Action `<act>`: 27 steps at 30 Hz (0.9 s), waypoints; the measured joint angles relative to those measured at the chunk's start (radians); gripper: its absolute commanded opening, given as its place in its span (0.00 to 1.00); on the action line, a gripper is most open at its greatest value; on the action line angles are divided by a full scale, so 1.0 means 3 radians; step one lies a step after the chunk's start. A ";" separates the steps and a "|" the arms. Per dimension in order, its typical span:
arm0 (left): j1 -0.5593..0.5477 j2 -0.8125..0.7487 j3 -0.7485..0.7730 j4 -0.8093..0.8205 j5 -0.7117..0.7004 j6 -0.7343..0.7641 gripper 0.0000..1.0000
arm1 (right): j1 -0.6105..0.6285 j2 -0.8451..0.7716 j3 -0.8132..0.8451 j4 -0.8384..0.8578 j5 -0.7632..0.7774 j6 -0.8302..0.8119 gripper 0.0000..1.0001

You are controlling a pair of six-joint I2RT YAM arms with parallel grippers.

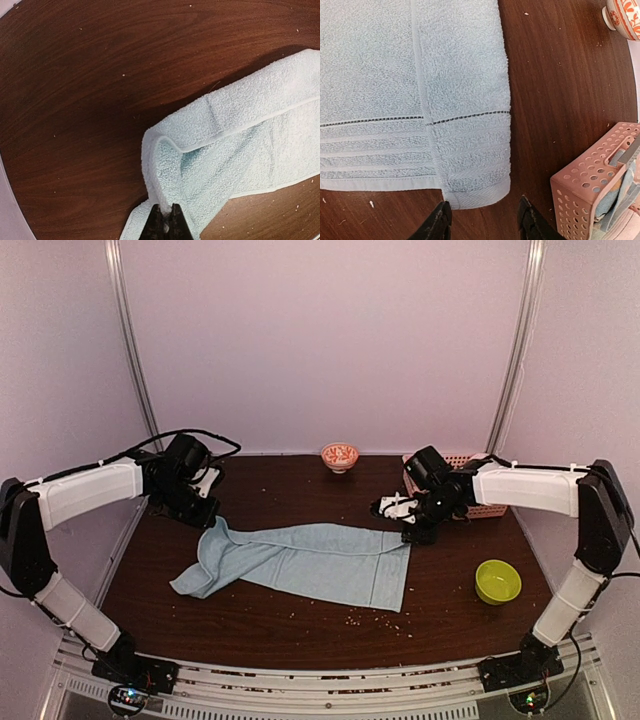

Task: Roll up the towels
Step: Pick up the towel from the center of the board.

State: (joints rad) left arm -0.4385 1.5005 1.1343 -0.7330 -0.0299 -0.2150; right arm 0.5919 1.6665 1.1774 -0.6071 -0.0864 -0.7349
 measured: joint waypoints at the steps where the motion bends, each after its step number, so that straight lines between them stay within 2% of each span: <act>1: 0.0000 0.0003 0.0000 0.0000 0.0003 0.0001 0.00 | 0.0015 0.0011 -0.0008 0.0032 0.0043 -0.0003 0.45; 5: 0.0000 0.0017 0.0000 0.0001 0.0013 0.0013 0.00 | 0.0086 0.0095 -0.0013 0.0074 0.0156 -0.0010 0.44; 11: 0.0000 0.0018 0.0000 0.0001 0.0023 0.0025 0.00 | 0.0126 0.0085 -0.0014 -0.0011 0.0155 -0.0111 0.50; 14: 0.0000 0.0019 0.0000 0.0001 0.0027 0.0027 0.00 | 0.0137 -0.0006 -0.0078 -0.0070 0.0144 -0.0231 0.50; 19: 0.0000 0.0039 0.0000 0.0003 0.0028 0.0051 0.00 | 0.0231 -0.0075 -0.0224 -0.0076 0.0300 -0.0348 0.41; 24: 0.0000 0.0084 -0.0011 0.0005 0.0027 0.0076 0.00 | 0.0252 0.0098 -0.0175 0.0057 0.0467 -0.0341 0.38; 27: 0.0000 0.0084 -0.0029 0.0010 0.0025 0.0084 0.00 | 0.0252 0.0174 -0.0156 0.0153 0.0557 -0.0338 0.25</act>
State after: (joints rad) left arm -0.4385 1.5257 1.1255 -0.7300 -0.0223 -0.1898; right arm 0.6674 1.7187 1.1305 -0.5613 0.0807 -0.8364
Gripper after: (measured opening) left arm 0.007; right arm 0.357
